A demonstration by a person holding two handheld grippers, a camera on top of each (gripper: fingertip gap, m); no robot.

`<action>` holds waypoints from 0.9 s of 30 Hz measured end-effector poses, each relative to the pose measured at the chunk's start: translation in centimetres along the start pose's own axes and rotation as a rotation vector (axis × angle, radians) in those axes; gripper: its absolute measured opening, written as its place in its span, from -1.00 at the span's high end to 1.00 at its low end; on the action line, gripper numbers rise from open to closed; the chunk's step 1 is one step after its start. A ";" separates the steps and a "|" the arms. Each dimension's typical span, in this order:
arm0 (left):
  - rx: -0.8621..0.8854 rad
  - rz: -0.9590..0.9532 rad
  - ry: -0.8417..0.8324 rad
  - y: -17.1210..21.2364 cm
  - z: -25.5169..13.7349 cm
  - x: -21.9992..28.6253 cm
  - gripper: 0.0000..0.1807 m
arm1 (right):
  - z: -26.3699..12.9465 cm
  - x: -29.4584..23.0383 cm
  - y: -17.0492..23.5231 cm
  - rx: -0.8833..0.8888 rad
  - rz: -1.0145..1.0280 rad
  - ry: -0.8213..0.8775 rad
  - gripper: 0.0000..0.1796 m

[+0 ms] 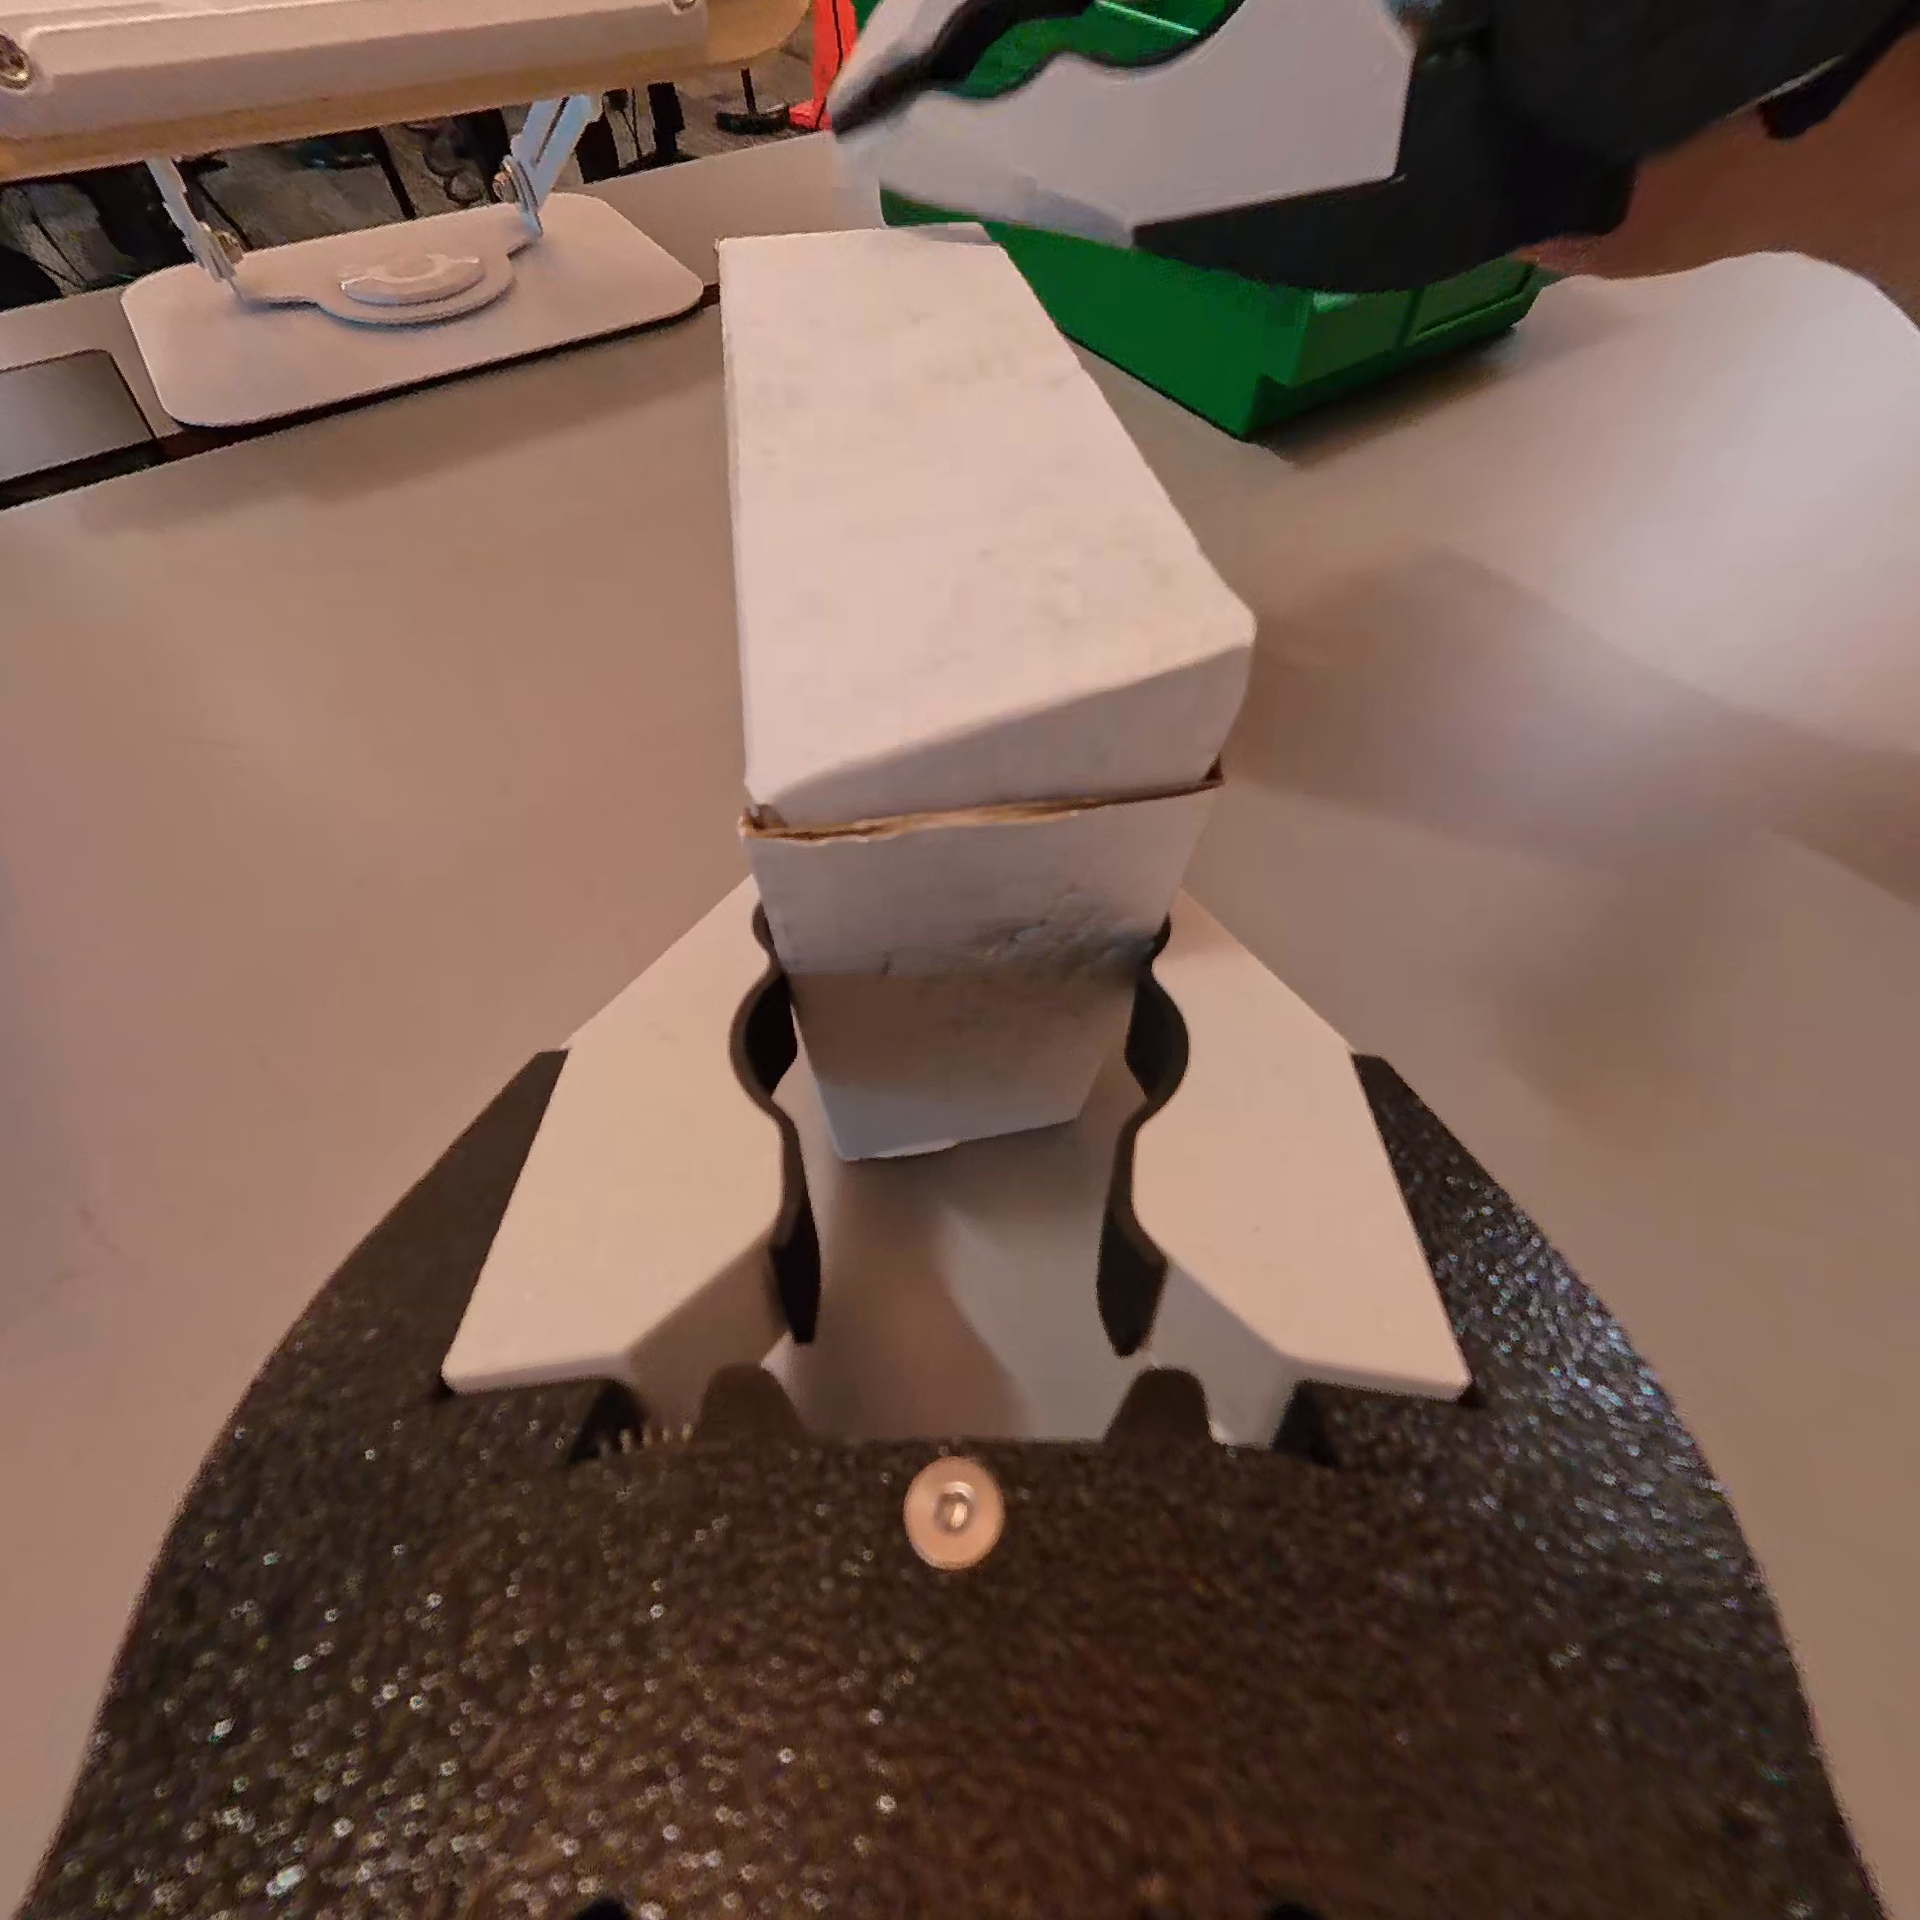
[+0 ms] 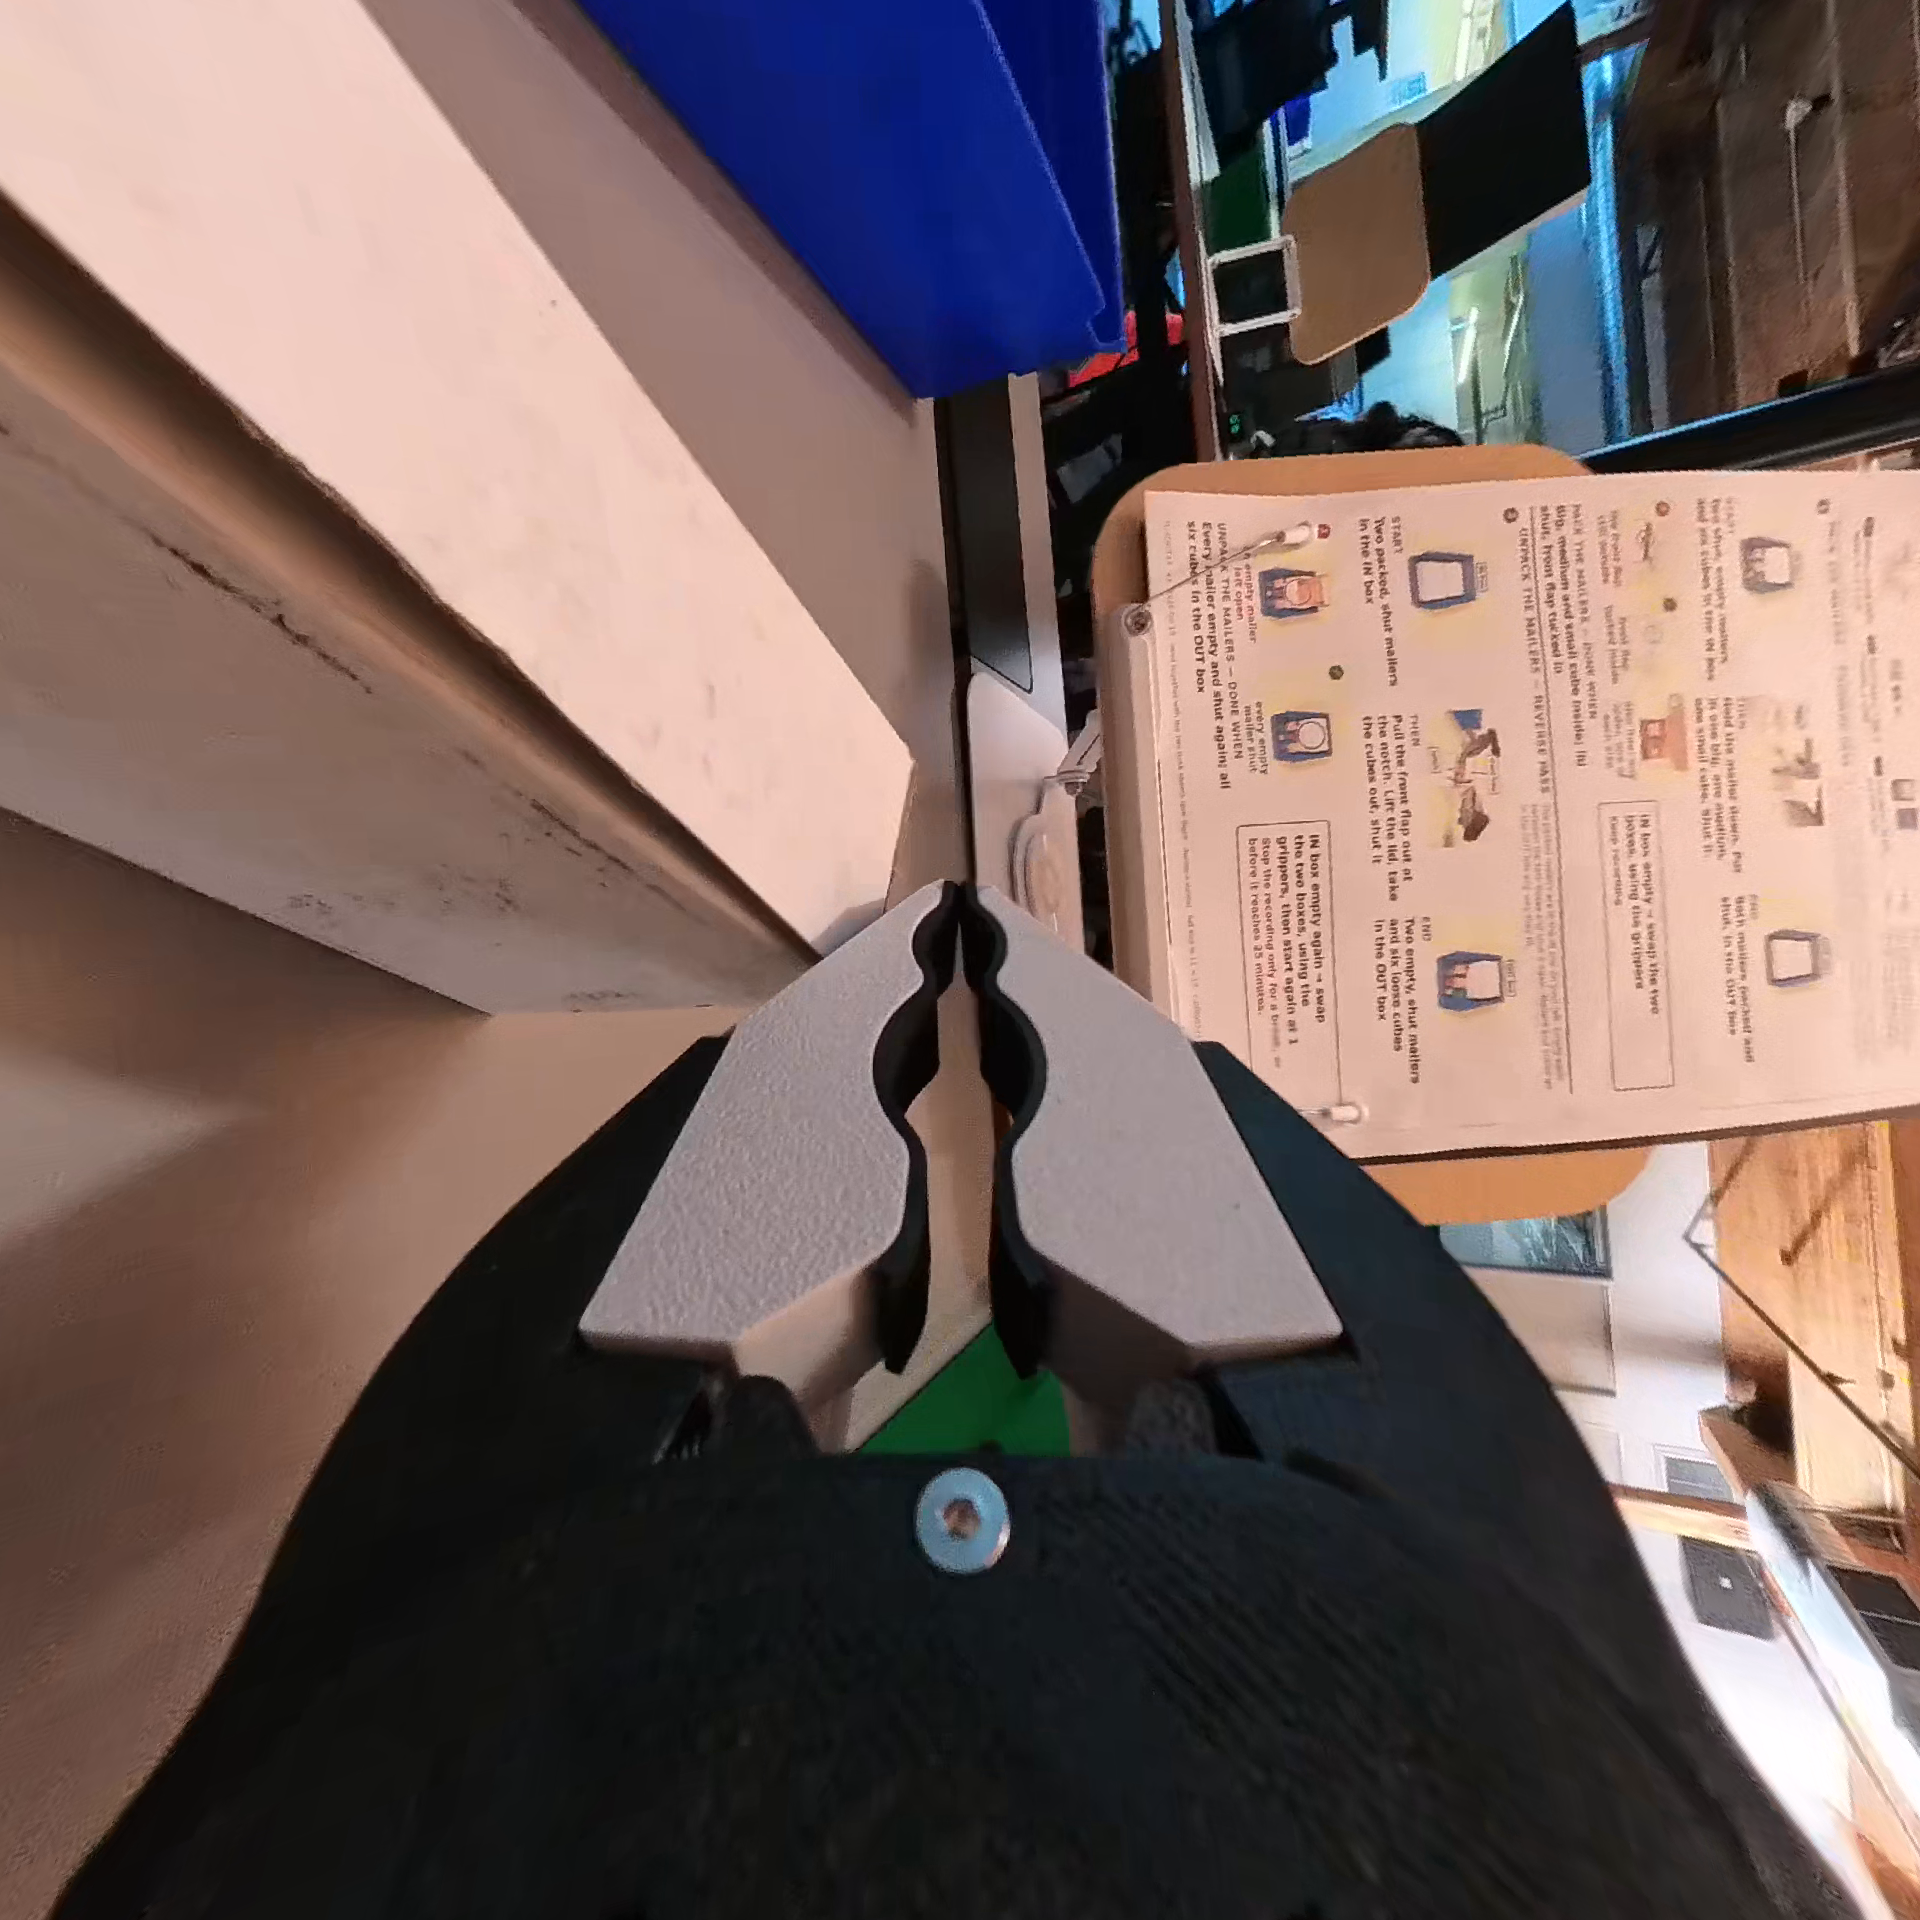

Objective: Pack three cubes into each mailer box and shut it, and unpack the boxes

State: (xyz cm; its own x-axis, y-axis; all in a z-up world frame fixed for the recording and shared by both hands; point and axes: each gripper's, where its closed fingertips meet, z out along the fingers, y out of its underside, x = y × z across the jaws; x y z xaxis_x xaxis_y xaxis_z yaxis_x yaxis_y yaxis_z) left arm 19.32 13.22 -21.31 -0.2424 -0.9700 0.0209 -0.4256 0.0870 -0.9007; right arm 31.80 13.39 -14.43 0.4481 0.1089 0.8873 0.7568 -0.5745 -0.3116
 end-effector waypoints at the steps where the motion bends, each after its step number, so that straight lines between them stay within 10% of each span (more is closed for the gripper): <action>1: -0.001 -0.005 0.002 0.0 0.0 0.0 0.32 | -0.4 0.6 -0.5 0.020 0.007 0.038 1.00; 7: -0.004 -0.021 0.013 0.1 0.0 -0.1 0.32 | -7.6 -2.0 -14.6 0.463 -0.198 0.046 1.00; 21: -0.009 -0.008 0.017 0.2 -0.1 0.0 0.32 | -6.7 -7.3 -12.6 0.359 -0.234 -0.343 1.00; 27: -0.010 -0.012 0.034 0.2 -0.1 0.1 0.32 | -5.6 -4.0 -10.0 0.255 -0.294 -0.602 0.24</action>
State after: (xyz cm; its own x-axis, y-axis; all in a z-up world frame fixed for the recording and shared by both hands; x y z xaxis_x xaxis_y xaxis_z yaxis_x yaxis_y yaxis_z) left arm 19.15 13.16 -21.45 -0.2662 -0.9628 0.0468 -0.4371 0.0772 -0.8961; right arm 19.74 14.13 -12.98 0.3376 0.7011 0.6281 0.9413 -0.2532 -0.2234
